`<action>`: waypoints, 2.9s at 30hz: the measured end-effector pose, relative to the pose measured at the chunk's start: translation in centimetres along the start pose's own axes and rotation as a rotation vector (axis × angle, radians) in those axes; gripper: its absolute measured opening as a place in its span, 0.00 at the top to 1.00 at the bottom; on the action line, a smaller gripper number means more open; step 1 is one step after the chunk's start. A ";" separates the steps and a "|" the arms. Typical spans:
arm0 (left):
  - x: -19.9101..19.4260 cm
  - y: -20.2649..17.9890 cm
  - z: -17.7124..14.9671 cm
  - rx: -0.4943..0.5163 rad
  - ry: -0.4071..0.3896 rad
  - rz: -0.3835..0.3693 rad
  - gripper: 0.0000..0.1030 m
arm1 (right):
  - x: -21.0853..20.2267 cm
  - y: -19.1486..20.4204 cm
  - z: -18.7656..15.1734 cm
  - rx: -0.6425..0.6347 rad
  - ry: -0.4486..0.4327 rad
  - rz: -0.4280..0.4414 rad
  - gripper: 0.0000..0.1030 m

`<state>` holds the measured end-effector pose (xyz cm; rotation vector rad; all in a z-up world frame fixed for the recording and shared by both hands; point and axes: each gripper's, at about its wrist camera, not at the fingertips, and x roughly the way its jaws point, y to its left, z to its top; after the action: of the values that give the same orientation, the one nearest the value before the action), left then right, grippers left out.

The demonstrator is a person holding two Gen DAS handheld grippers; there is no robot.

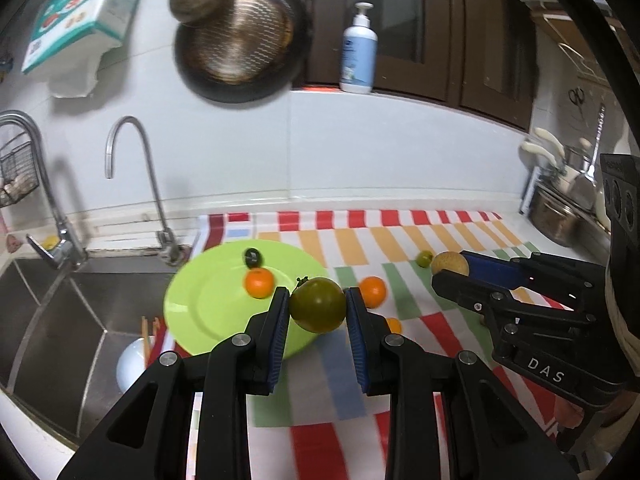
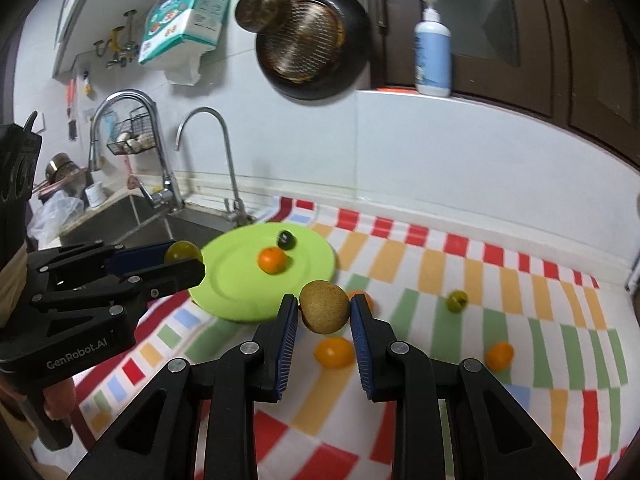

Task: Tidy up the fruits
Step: 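Lower the lime onto the green plate and open the left gripper while the right gripper carries the kiwi, then lower the kiwi onto the green plate and open the right gripper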

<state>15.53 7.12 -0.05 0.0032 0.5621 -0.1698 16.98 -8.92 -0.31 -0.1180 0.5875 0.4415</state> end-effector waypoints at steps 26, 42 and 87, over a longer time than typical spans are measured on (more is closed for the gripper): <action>4.0 8.2 0.5 -0.047 0.051 0.072 0.72 | 9.4 5.2 3.9 -0.020 0.075 0.068 0.72; 12.4 11.7 -0.4 -0.065 0.235 0.012 0.72 | 17.7 5.6 3.1 -0.019 0.260 0.077 0.72; -1.2 -0.3 -0.1 -0.023 -0.003 0.052 0.23 | -1.8 -0.1 -0.3 0.087 -0.035 -0.129 0.50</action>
<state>14.42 7.03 0.53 -0.0050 0.5606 -0.1127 15.56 -9.77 0.45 -0.0643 0.5601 0.2920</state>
